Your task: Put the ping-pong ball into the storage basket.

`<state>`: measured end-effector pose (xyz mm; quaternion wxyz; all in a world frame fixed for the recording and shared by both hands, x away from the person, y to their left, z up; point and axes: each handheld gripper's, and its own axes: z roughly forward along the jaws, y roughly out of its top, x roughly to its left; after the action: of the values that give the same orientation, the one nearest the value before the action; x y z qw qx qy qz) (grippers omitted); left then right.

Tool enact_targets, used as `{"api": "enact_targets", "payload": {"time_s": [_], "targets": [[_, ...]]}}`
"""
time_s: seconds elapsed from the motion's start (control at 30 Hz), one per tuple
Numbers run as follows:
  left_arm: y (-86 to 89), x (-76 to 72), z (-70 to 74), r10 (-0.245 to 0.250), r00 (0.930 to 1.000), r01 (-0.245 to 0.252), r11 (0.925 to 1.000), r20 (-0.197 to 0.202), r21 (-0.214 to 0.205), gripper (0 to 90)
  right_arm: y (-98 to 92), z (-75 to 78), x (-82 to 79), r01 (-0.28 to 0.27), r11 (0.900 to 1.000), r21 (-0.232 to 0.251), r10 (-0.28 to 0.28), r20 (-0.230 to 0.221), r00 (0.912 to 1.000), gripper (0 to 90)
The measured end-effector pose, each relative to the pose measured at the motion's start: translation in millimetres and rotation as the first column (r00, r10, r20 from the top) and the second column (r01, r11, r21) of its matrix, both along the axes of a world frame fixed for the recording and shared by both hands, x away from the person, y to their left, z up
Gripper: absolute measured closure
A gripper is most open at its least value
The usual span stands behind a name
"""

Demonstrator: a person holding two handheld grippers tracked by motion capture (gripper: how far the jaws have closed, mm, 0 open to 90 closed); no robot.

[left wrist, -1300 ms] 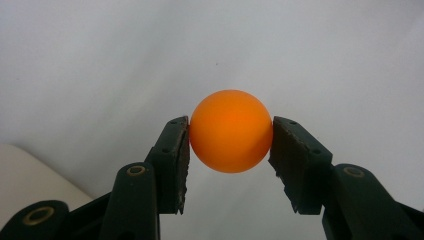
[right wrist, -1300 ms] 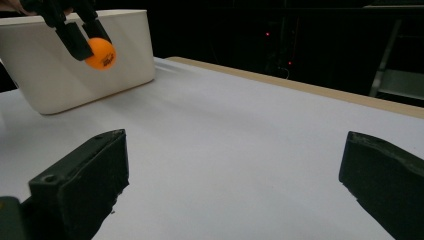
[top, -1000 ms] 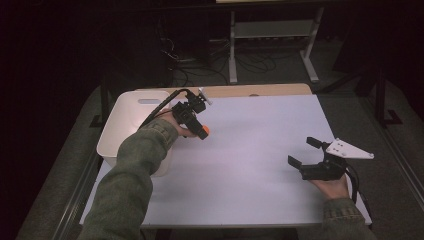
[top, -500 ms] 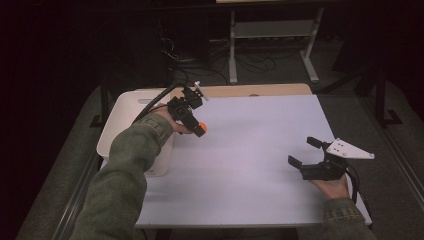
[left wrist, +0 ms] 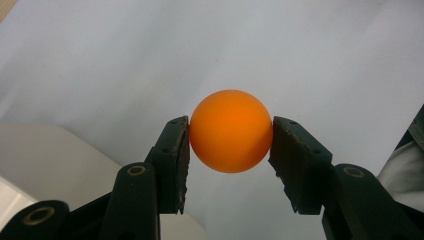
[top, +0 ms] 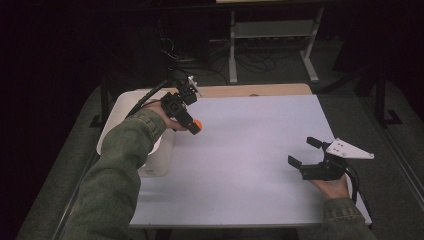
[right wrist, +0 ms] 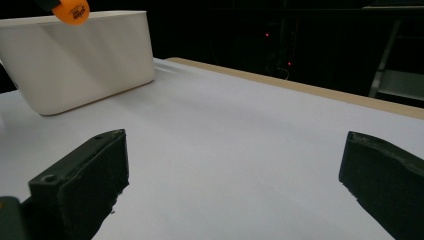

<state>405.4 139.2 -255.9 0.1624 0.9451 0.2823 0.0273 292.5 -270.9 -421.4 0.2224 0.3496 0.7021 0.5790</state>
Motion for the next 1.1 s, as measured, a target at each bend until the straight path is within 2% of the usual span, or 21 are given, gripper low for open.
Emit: {"api": "enact_targets", "payload": {"time_s": [0.37,0.87,1.1], "targets": [[5.2,-4.4,12.9,-0.002,0.9998,0.002,0.9999,0.021,0.010,50.6,0.2,-0.4,0.5,0.000,1.0000,-0.001,0.000,-0.001,1.0000,0.0],[23.2,-9.2,29.2,0.011,0.9994,-0.012,0.9998,0.033,0.018,50.7,0.9,-0.7,0.7,0.000,1.0000,-0.004,0.000,-0.005,1.0000,0.0],[32.7,-11.8,36.7,0.032,0.9982,-0.033,0.9993,0.051,0.015,50.6,1.4,-0.9,1.0,-0.001,1.0000,-0.008,0.001,-0.006,1.0000,0.0]]}}
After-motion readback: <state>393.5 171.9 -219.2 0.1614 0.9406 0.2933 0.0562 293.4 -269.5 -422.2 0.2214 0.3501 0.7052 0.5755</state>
